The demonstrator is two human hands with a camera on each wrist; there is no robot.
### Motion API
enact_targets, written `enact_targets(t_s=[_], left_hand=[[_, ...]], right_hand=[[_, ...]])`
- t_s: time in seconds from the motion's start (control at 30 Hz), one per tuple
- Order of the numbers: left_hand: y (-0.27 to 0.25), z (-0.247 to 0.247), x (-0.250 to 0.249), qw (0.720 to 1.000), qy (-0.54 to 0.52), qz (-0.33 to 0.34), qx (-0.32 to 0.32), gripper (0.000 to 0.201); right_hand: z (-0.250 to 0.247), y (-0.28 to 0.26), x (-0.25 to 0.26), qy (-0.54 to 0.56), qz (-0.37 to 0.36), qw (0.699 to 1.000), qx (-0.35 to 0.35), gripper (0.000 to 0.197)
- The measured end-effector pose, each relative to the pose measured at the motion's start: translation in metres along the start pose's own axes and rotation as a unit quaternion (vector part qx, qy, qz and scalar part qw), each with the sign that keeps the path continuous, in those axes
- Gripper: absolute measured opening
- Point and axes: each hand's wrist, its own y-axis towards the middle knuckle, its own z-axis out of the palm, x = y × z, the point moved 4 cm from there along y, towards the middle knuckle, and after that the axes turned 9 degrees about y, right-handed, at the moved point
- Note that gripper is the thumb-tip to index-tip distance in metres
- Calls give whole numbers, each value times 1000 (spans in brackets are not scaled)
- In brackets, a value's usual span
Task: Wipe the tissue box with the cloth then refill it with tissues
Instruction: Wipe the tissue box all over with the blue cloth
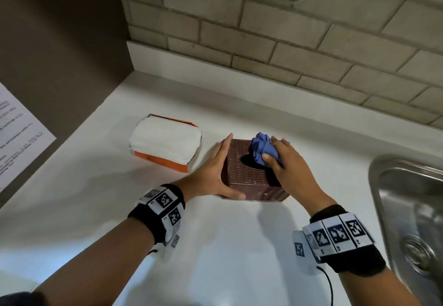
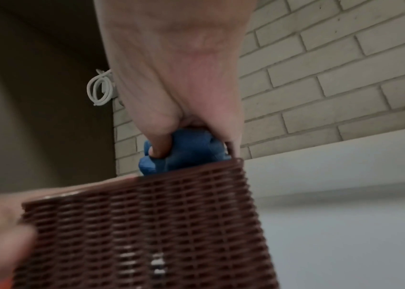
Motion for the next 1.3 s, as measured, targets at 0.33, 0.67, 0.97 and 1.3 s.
enact_targets(t_s=[0.33,0.67,0.97,1.3], left_hand=[[12,2,14,996,-19,39,-77,120],[13,3,10,994,-48,52,-79,121],[9,7,11,995,-43,71,-59,116],[11,9,13,998,-44,47,-20,124]], right_hand=[[26,-6,23,-19,-53,998,13,48],[30,5,42,-9,-60,998,24,48],[30,10,49,-37,-45,998,28,33],[31,9,54,-117,-21,992,30,30]])
